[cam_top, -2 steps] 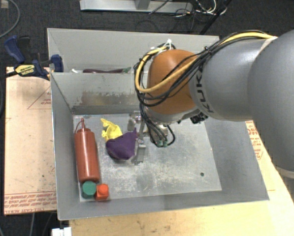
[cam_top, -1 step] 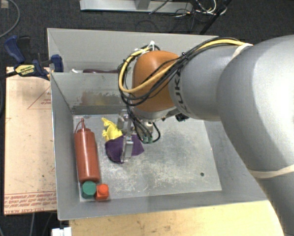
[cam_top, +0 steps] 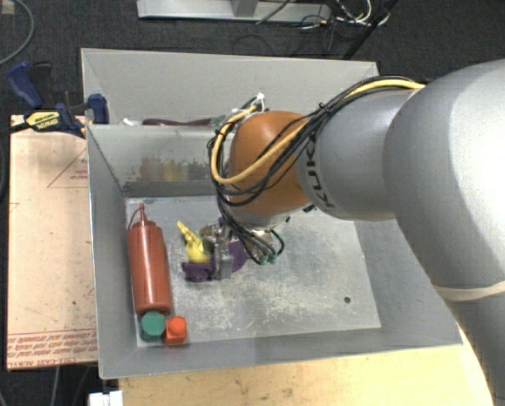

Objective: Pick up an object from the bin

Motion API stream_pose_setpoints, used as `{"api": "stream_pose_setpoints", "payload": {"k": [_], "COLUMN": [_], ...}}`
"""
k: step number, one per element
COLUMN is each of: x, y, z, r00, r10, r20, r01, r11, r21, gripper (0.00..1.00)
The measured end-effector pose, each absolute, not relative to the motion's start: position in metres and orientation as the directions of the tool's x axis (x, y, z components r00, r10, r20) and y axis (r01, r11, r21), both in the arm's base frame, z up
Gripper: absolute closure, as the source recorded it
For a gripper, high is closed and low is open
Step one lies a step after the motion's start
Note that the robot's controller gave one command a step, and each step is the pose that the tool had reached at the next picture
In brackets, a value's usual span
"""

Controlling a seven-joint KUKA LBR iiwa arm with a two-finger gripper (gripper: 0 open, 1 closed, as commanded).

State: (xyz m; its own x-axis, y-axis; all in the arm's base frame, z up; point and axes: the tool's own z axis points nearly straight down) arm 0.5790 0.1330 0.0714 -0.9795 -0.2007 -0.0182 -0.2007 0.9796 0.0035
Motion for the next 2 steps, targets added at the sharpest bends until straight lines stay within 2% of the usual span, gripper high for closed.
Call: {"api": "stream_pose_setpoints", "payload": {"k": [1, 2], "x": [0.579, 0.585], "y": [0.133, 0.139], "z": [0.071, 0.217], "r00": [-0.98, -0.978], "r10": [-0.2, -0.205], "r20": [-0.018, -0.024], "r01": [-0.2, -0.205], "r11": [0.98, 0.979], "r21": [0.004, 0.004], "gripper": [1.0, 1.0]}}
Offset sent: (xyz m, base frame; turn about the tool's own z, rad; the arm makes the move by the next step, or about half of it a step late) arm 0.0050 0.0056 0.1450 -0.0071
